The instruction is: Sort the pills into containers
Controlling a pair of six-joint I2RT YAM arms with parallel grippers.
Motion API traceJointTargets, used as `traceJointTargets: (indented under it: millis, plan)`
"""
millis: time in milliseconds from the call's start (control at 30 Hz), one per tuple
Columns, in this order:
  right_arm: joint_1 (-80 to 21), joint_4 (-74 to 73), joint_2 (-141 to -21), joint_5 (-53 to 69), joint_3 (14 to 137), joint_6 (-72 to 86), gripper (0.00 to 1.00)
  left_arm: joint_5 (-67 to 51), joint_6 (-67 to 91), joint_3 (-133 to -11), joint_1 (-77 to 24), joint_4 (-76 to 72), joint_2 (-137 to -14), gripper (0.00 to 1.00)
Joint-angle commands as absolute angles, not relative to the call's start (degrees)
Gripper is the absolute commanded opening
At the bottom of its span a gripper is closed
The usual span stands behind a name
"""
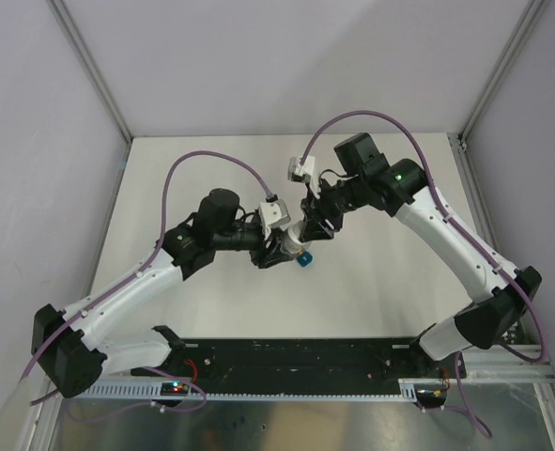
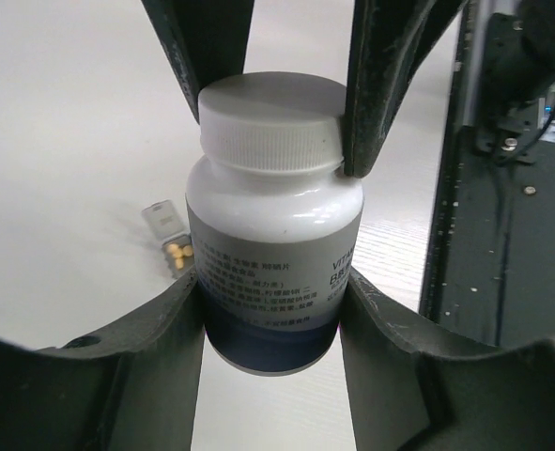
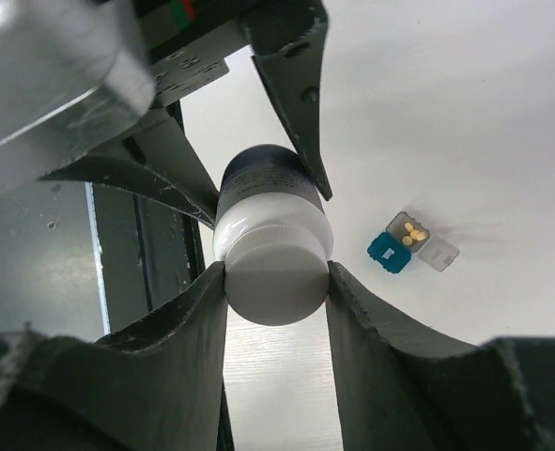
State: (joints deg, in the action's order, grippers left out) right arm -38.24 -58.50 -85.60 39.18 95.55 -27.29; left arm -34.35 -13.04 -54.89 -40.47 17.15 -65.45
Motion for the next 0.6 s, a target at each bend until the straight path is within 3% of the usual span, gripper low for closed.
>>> traceJointTargets:
  millis: [0,333,467,567]
  plan:
    - [-37.84,-58.12,-87.30,42.59,98.82,-21.95,0.23,-23.00,-14.46,-56.54,-41.71,12.94,-63.85,0.00]
    - [-36.37,-58.17,-89.37,43.22,99.90,-19.44,0.22,-16.21,-13.73,-54.99,-42.32,10.04,-63.14,0.00]
    - [-36.09,-58.18,-89.25,42.90,99.89,-19.33,0.34,-16.38,-13.88,-54.50,-42.32,9.82,-62.99,0.00]
    - [-36.06,-58.18,-88.55,42.43,99.61,-19.62,0.53,-17.05,-14.14,-53.95,-42.31,9.83,-62.90,0.00]
